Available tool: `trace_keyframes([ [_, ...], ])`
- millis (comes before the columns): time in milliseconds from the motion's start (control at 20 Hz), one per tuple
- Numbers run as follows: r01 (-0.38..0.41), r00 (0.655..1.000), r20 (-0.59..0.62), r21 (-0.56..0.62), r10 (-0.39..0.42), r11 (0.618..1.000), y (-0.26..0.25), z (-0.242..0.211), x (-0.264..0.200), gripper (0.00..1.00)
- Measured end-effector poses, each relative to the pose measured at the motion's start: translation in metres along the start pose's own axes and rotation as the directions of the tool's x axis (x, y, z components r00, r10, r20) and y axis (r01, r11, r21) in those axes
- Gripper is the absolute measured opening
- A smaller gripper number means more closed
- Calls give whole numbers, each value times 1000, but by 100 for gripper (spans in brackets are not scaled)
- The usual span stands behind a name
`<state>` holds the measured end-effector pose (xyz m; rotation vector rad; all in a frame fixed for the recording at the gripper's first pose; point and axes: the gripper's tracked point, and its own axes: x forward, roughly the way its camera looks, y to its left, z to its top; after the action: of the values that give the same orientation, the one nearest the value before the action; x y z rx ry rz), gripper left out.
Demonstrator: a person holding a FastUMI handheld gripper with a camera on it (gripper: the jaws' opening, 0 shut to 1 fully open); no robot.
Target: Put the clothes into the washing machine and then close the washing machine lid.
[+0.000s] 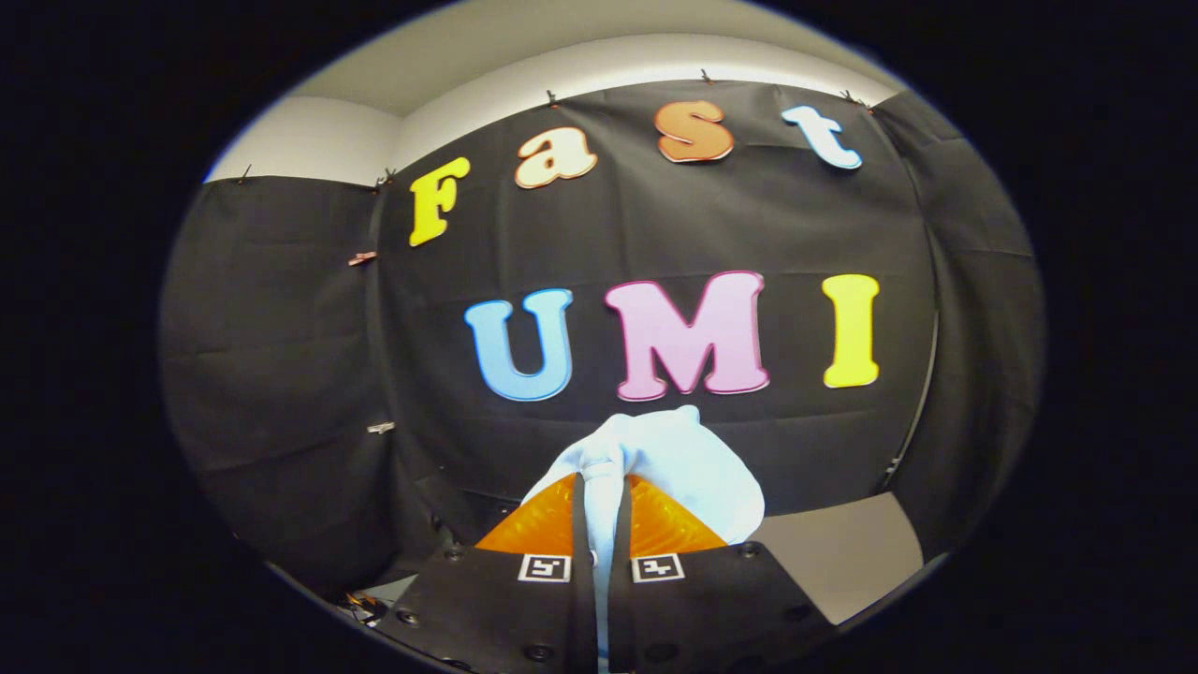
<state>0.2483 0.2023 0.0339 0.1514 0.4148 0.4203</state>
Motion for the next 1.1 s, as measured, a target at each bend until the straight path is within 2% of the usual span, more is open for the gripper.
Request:
trace_keyframes([
  [350,-188,975,-114,18,189,982,90,-70,68,9],
  [550,-257,949,-178,45,261,965,118,-114,105,9],
  [850,-276,904,-333,21,267,961,127,-199,155,9],
  [1100,-286,834,-483,35,266,958,121,-274,181,9],
])
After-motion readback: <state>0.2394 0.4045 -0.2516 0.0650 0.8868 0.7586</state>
